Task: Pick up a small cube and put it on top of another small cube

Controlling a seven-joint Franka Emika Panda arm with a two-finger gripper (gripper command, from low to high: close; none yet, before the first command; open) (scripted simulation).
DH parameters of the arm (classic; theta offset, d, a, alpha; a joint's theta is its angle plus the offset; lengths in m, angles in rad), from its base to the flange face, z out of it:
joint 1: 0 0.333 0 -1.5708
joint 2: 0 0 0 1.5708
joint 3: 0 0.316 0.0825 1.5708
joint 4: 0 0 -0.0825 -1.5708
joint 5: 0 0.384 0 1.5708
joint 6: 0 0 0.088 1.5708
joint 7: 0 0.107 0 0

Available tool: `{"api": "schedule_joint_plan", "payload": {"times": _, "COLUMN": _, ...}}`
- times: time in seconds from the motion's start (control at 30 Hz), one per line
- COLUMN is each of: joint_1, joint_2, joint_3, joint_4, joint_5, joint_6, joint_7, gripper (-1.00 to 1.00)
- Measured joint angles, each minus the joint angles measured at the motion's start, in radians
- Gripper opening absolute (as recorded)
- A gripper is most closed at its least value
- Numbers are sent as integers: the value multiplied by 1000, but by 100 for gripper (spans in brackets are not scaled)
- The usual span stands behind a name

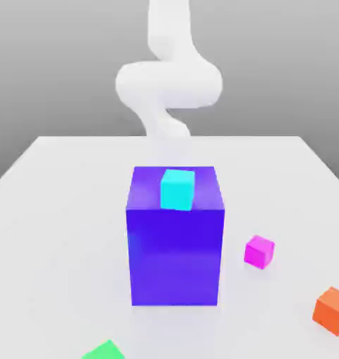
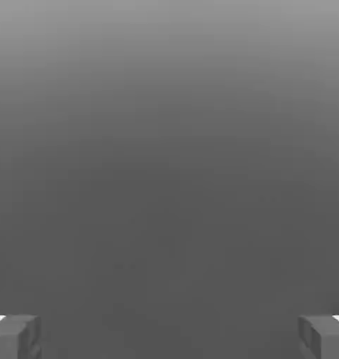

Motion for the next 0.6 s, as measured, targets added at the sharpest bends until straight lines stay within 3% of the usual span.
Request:
{"api": "schedule_joint_plan", "payload": {"times": 0.4, "joint_1": 276, "joint_2": 388, "joint_3": 108, "joint_4": -360, "joint_5": 98, "joint_6": 321, "joint_7": -188, "gripper": 0}}
{"api": "schedule_joint_plan", "payload": {"times": 0.6, "joint_1": 390, "joint_2": 588, "joint_3": 200, "joint_4": -544, "joint_5": 94, "joint_6": 489, "joint_7": -241, "gripper": 0}}
